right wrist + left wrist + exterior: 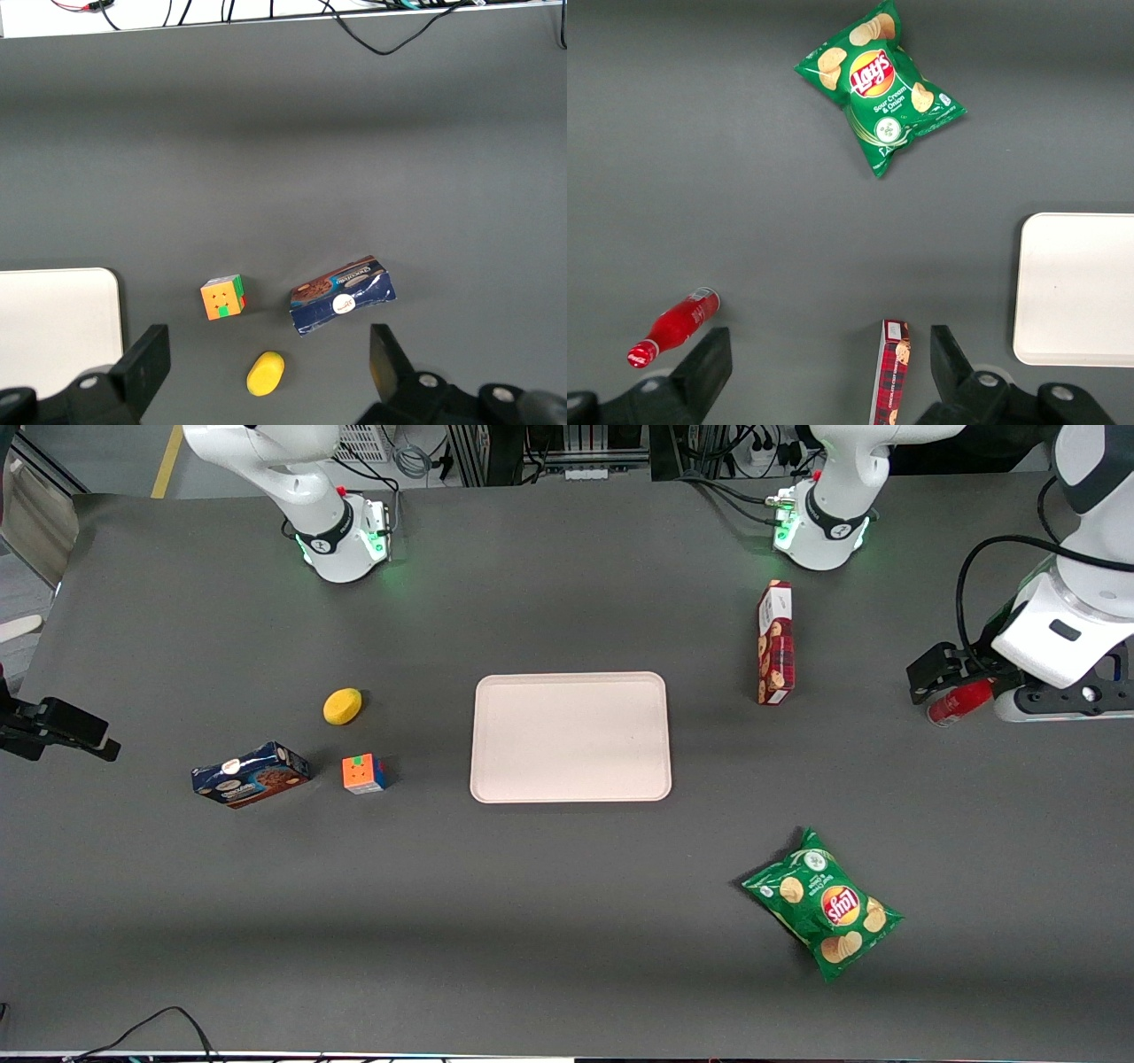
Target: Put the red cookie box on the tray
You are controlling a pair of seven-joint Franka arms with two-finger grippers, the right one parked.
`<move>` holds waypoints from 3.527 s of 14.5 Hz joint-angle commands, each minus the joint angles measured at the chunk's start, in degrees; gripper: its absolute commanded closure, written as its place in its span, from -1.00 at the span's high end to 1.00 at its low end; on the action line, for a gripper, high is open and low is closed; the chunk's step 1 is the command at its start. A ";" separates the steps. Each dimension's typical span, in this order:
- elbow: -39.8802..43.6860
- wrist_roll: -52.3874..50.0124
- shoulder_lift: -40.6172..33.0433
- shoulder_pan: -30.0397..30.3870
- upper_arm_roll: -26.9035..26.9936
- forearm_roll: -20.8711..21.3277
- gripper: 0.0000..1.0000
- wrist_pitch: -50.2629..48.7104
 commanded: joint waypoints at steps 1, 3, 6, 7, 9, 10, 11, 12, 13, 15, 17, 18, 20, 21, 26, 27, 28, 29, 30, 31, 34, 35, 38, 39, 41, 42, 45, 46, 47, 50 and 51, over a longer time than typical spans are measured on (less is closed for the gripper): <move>1.95 1.32 0.65 -0.33 0.08 0.79 1.00 -1.43; 1.87 1.23 0.65 -0.33 0.08 0.79 1.00 -1.52; 1.87 1.14 0.65 -0.34 -0.10 0.79 1.00 -2.57; 1.78 1.32 0.65 -0.33 -0.10 0.79 1.00 -2.66; 1.78 1.14 0.56 -0.42 -0.10 0.79 1.00 -2.84; 1.69 1.05 0.56 -0.42 -0.10 0.79 1.00 -3.88; 1.52 0.88 0.48 -0.51 -0.19 0.79 1.00 -4.42; 1.34 0.88 0.48 -0.51 -0.19 0.79 1.00 -4.60; 0.82 0.70 0.30 -0.60 -0.19 0.79 1.00 -4.68; -0.50 0.61 0.04 -0.69 -0.27 0.79 1.00 -4.60; -2.26 0.53 -0.75 -0.69 -0.27 0.79 1.00 -4.60; -2.96 0.35 -1.36 -0.77 -0.36 0.79 1.00 -4.60; -3.84 -0.26 -1.72 -0.77 -0.80 0.79 1.00 -4.68; -4.37 -0.96 -2.16 -0.77 -0.89 0.62 1.00 -4.95; -15.27 -3.87 -7.70 -0.69 -1.86 -0.35 1.00 0.06; -15.27 -3.78 -7.78 -0.60 -1.86 -0.35 1.00 0.06; -15.10 -3.61 -7.79 -0.68 -1.86 -0.35 1.00 -0.03; -15.10 -3.60 -7.79 -0.69 -1.86 -0.26 1.00 0.06; -15.10 -3.52 -7.70 -0.69 -1.86 -0.26 1.00 0.24; -15.10 -3.26 -7.70 -0.60 -1.86 -0.17 1.00 -0.20; -22.18 -3.25 -10.93 -0.60 -1.77 -0.26 1.00 2.06; -26.04 -3.25 -12.78 -0.60 -1.85 -0.26 1.00 4.78; -36.16 -3.69 -16.39 -0.68 -1.86 -0.44 1.00 13.22; -37.67 -3.95 -16.40 -0.69 -1.94 -1.83 1.00 13.68; -40.66 -3.96 -16.49 -0.69 -1.94 -4.82 1.00 14.21; -42.59 -3.96 -16.49 -0.86 -2.29 -5.00 1.00 15.17; -50.05 -4.04 -17.18 -0.77 -4.49 -5.09 1.00 22.97; -52.51 -4.04 -17.54 -0.77 -4.58 -5.09 1.00 25.78; -54.10 -4.13 -17.80 -0.86 -4.84 -5.18 1.00 27.12; -58.32 -6.75 -19.03 -0.95 -6.94 -7.01 1.00 29.41; -59.56 -9.55 -20.25 -1.47 -9.56 -9.73 1.00 29.50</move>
